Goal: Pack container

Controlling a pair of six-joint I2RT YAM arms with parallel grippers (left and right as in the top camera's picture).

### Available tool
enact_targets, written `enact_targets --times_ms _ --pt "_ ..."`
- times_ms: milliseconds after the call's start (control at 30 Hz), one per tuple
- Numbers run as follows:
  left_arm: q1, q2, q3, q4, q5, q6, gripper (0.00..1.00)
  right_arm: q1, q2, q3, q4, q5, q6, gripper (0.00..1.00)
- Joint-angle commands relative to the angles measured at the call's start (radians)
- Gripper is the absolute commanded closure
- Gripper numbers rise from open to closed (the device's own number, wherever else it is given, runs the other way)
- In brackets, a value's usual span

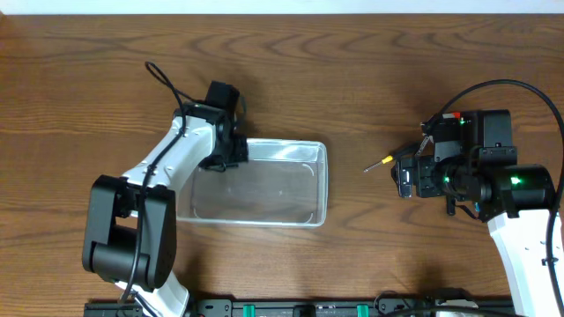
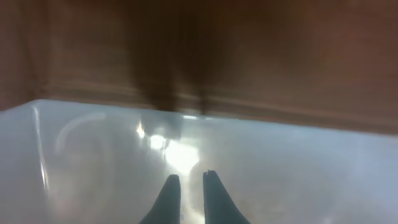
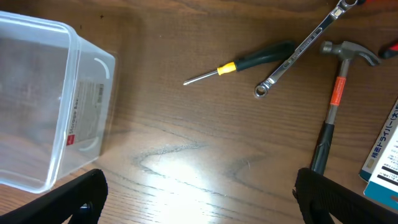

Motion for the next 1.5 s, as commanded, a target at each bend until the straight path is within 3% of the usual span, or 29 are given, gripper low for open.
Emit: enact_targets --times_ms 0,300,567,1033,1200,1333,1367,1433,1467 --pt "-0.021 -0.006 0.079 0.031 -0.014 0.021 0.94 0.004 0.000 0.019 -0.001 -0.002 -0.008 0.01" --pt "-0.129 -0.005 0.103 0.163 0.001 0.002 0.94 0.004 0.000 0.019 -0.001 -0.002 -0.008 0.01" --pt "-0.218 -0.005 0.102 0.121 0.064 -0.031 0.94 0.004 0.000 0.019 -0.001 -0.001 -0.008 0.01" --pt "-0.249 -0.005 0.103 0.426 0.053 0.031 0.94 0.004 0.000 0.019 -0.006 -0.002 -0.008 0.01" --pt "-0.230 -0.006 0.103 0.407 -0.004 0.033 0.94 0.004 0.000 0.019 -0.005 -0.006 -0.008 0.01" --pt "-0.193 -0.040 0.119 0.335 -0.008 0.084 0.94 0.009 0.000 0.019 0.001 -0.126 -0.079 0.01" --pt "-0.181 -0.060 0.125 0.311 -0.021 0.098 0.94 0.014 0.000 0.019 0.010 -0.141 -0.079 0.02" --pt "-0.153 -0.109 0.143 0.253 -0.071 0.102 0.94 0.037 0.000 0.021 0.038 -0.147 -0.063 0.19" --pt "-0.135 -0.140 0.154 0.222 -0.094 0.109 0.94 0.055 0.000 0.022 0.055 -0.147 -0.044 0.35"
